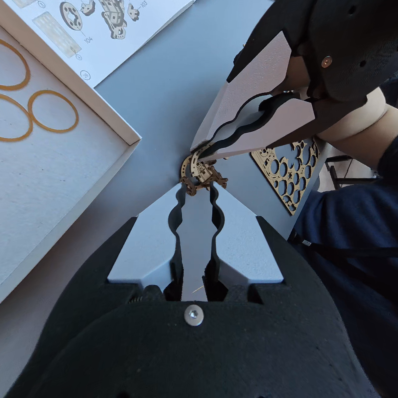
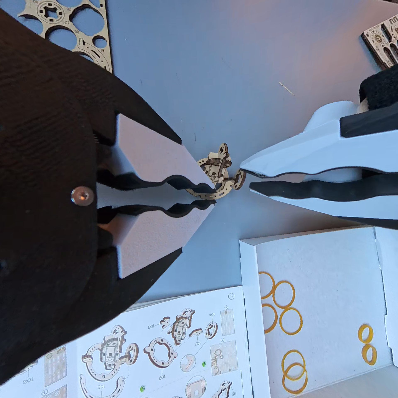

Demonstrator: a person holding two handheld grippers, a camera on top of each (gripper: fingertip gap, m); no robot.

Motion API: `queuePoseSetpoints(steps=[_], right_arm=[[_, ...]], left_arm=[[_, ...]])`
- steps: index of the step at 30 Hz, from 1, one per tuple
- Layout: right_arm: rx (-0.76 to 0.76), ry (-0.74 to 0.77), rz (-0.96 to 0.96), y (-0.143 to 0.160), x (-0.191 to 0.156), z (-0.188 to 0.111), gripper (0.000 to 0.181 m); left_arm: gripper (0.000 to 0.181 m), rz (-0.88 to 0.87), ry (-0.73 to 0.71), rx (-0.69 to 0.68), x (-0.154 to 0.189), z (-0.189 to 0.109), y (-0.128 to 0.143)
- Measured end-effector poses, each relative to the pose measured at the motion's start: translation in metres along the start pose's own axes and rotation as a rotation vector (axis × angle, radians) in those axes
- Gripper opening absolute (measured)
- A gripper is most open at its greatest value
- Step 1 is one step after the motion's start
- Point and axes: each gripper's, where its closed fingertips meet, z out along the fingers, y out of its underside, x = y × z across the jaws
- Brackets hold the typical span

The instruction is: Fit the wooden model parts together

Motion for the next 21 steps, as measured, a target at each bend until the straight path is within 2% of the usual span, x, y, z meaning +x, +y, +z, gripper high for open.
queuePoseSetpoints(steps=[4,8,12,15,18,21], right_arm=[[-0.001,-0.012,0.001,0.0007,-0.0019,0.0033,0.005],[-0.006,-0.006,-0.008,0.0014,-0.0017,0.0055,0.005],[-0.008,-0.009,-0.003,0.0022,-0.0006,0.006,0.005],[-0.003,-0.005,0.002,0.0015,0.0006,0.0058,0.005],[-0.001,-0.006,0.003,0.001,0.0005,0.006,0.005],[-0.007,-0.005,-0.001,0.0019,0.0002,0.0068,0.005]], left_arm=[[0.006,-0.014,0.001,-0.018,-0.0014,0.0027,-0.0018],[0.006,-0.013,0.005,-0.061,-0.0026,0.0026,0.005],[0.018,-0.004,0.017,-0.06,-0.0013,0.0025,0.0055],[0.017,0.047,-0.022,-0.066,-0.0036,0.0053,0.0053],[0.006,0.111,-0.068,-0.083,-0.0056,0.0082,0.0068],[0.005,0.116,-0.07,-0.092,-0.0041,0.0086,0.0067]])
